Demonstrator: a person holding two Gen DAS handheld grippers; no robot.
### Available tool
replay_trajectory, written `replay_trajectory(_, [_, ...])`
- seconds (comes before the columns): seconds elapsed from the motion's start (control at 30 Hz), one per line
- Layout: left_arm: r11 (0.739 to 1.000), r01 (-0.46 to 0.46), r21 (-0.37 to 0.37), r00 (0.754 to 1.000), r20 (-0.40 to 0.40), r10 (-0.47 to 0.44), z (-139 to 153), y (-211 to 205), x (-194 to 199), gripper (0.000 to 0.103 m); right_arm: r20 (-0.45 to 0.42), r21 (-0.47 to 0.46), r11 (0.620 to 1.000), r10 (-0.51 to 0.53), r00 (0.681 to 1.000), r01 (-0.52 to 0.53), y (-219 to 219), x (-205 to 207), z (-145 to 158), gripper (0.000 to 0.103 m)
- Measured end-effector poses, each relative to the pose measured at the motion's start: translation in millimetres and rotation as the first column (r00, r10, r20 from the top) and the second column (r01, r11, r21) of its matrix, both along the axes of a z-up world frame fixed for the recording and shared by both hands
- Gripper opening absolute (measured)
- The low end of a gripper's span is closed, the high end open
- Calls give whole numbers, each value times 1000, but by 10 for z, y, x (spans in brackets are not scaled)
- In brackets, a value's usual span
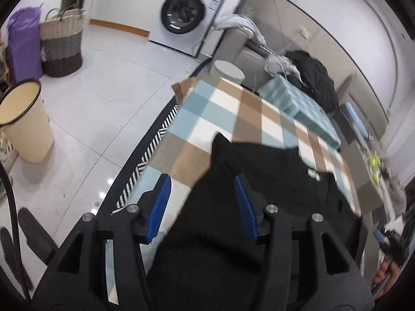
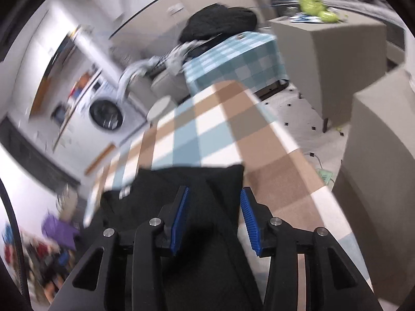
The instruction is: Fold small clothes
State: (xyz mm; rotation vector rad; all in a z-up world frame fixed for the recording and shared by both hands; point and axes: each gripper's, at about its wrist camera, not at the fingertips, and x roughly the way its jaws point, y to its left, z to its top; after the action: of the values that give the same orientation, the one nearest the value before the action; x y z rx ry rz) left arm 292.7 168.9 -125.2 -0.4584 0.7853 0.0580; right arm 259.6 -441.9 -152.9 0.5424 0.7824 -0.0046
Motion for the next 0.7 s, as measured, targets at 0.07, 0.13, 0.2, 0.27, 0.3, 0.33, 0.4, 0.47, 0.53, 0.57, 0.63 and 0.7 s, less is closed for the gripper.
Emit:
replay_trajectory(0.07, [999, 27, 37, 1000, -8, -26, -10, -134, -12, 47, -20, -39, 998, 56, 998, -57, 178, -19, -16, 42])
replay_trajectory(0.13, [997, 47, 60, 999, -8, -47, -8, -250, -13, 47, -37, -58, 993, 97, 995, -99, 348, 0, -29, 48])
replay_trajectory(0.2, [994, 62, 87, 998, -19, -61, -28, -350, 22, 49, -60, -79, 991, 105, 993, -109, 505, 30, -36, 58])
replay_trajectory(0.27, [992, 71, 109, 997, -39, -67, -66, -418, 70, 49, -79, -109, 986, 117, 990, -125, 643, 94, -55, 58])
replay_trajectory(0.3, [990, 70, 126, 997, -51, -64, -92, -446, 97, 49, -91, -142, 982, 114, 989, -127, 716, 137, -71, 59])
replay_trajectory(0.33, [988, 71, 139, 996, -63, -63, -118, -464, 112, 49, -110, -178, 976, 107, 988, -125, 775, 181, -99, 60])
replay_trajectory(0.4, [985, 76, 154, 994, -92, -62, -193, -476, 162, 49, -156, -231, 965, 89, 984, -124, 856, 284, -183, 60])
replay_trajectory(0.47, [987, 78, 142, 993, -97, -65, -239, -457, 176, 49, -212, -281, 953, 54, 976, -114, 893, 377, -310, 46])
replay_trajectory(0.53, [989, 78, 129, 993, -94, -67, -262, -428, 187, 49, -256, -339, 933, 31, 966, -120, 917, 410, -390, 9])
replay_trajectory(0.57, [990, 78, 119, 994, -89, -67, -260, -408, 181, 49, -256, -340, 932, 36, 966, -125, 916, 402, -406, 7])
replay_trajectory(0.63, [992, 74, 105, 995, -69, -67, -228, -359, 153, 49, -219, -326, 937, 52, 974, -124, 894, 351, -359, 4])
replay_trajectory(0.7, [993, 63, 103, 997, -48, -58, -177, -308, 128, 49, -121, -264, 960, 67, 990, -97, 818, 278, -219, 3])
